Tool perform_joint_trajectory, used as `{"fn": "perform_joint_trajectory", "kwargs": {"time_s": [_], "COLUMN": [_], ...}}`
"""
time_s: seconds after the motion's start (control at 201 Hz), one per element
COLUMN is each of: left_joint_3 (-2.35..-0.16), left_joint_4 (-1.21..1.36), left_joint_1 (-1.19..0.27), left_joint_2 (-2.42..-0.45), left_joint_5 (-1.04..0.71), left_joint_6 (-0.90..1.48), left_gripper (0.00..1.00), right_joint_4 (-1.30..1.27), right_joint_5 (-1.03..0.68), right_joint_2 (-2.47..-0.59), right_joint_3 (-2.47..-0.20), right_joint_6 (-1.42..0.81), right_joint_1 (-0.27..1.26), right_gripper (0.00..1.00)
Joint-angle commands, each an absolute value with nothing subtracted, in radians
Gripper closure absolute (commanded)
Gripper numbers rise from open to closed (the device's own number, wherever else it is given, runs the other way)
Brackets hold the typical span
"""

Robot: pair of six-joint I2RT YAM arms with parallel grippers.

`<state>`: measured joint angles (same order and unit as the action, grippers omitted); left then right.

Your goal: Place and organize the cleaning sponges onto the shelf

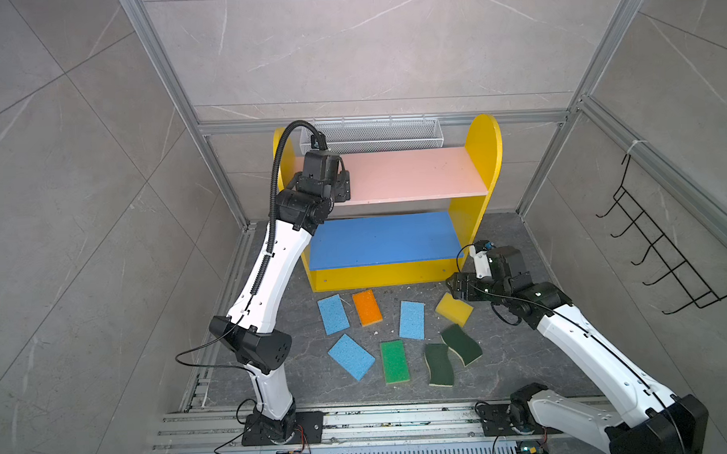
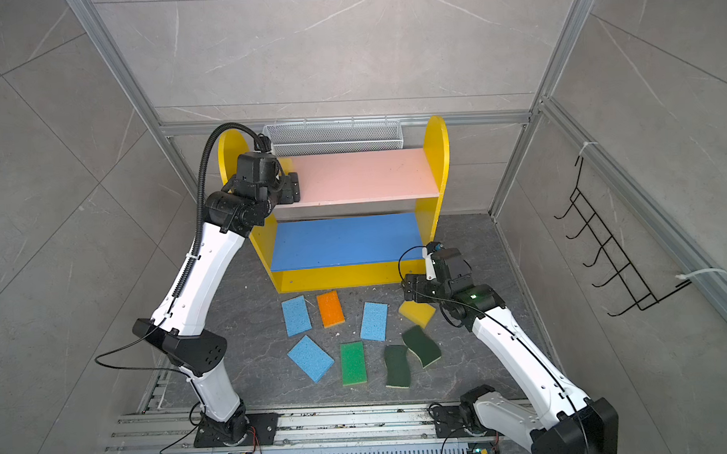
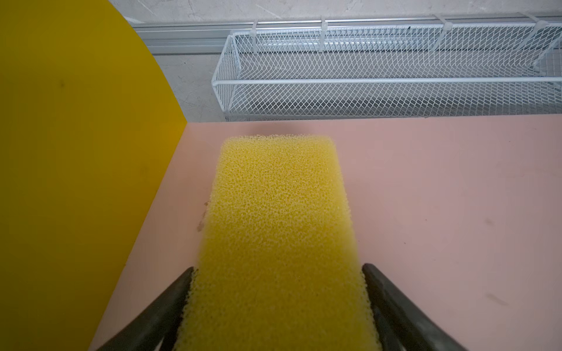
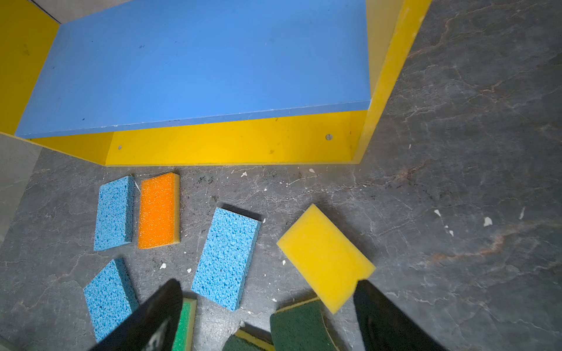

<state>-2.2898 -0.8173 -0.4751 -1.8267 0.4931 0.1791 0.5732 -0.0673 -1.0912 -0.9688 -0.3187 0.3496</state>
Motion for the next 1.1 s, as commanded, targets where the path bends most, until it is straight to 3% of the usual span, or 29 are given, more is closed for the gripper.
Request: {"fn": "perform_joint_trajectory", "kwargs": {"time_s": [0.0, 0.304, 1.09], "left_joint_3": [-2.293, -2.293, -2.285], "left_joint_4": [-0.831, -0.832, -0.863], "left_joint_1": [-0.469, -0.468, -0.466], "left_joint_2": [-1.827, -1.846, -1.806], "left_joint_5": [0.480, 0.477, 0.416], "left_joint_6": [0.180, 0.131, 0.185], "left_gripper": [0.16, 0.22, 0.11], "right_joint_4": [0.595, 0.595, 0.617], "right_joint_5": [-0.052, -0.054, -0.043], "right_joint_2": [-1.080, -1.081, -1.071], "right_joint_3": [-0.997, -1.000, -1.006], "right_joint_6": [-0.324, -0.325, -0.308], "right_joint_1": [0.355, 0.356, 0.354], "right_gripper": [0.10, 0.10, 0.09]}}
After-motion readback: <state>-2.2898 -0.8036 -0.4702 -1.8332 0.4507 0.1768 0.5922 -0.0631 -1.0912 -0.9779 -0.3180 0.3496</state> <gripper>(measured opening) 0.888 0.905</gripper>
